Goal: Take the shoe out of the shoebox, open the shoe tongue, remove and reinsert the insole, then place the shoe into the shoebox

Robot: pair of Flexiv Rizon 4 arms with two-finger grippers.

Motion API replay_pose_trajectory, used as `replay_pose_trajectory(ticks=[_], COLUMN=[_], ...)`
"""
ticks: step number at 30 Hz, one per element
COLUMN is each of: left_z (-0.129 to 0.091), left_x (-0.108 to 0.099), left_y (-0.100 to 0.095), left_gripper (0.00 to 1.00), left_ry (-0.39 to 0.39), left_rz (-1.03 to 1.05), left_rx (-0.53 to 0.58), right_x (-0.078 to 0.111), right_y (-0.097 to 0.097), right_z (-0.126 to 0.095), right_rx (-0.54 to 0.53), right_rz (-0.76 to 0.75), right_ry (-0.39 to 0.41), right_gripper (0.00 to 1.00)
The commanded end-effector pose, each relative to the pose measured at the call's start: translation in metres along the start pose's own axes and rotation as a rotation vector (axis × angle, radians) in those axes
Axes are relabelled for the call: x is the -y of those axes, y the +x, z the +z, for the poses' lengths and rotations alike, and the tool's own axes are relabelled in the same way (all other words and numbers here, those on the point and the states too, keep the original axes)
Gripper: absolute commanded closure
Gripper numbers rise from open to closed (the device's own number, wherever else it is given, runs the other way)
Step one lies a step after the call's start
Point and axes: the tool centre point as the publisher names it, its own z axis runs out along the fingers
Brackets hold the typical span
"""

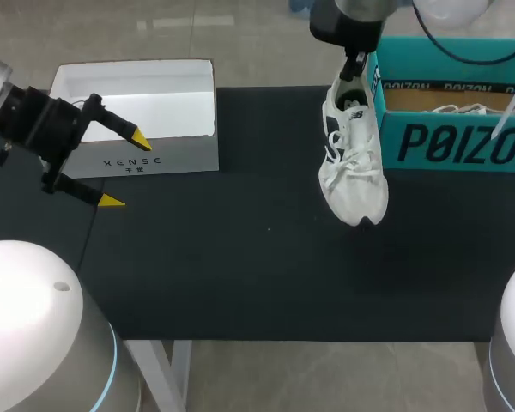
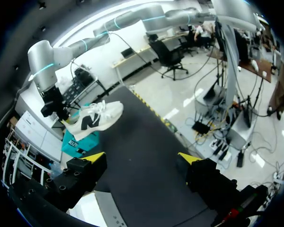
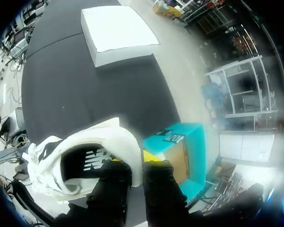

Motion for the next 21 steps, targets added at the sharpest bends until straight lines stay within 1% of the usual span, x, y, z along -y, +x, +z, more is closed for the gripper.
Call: replay_pose_trajectory(ticks=[1,15,16,21], left_z=[0.0,0.0,0.0,0.0], left_x=[0.0,0.0,0.0,0.0], left_y=[0.0,0.0,0.0,0.0], left_gripper=[0.0,0.0,0.0,0.0], left_ry=[-0.002,-0.002,-0.002,-0.002], left_rz=[0.0,0.0,0.0,0.0], left_rx=[-0.003,-0.003,-0.003,-0.003], right_x=[0.002,0.002,0.004,0.01], right_y=[0.0,0.0,-0.009,-0.034], right_z=[-0.002,-0.002,-0.001,0.0], right_rx=[0.0,0.0,0.002,0.012], right_rz=[-0.001,-0.001,0.047,0.179], right_ry=[-0.002,-0.002,-0.013,-0.007], right_gripper=[1.0,1.0,1.0,1.0])
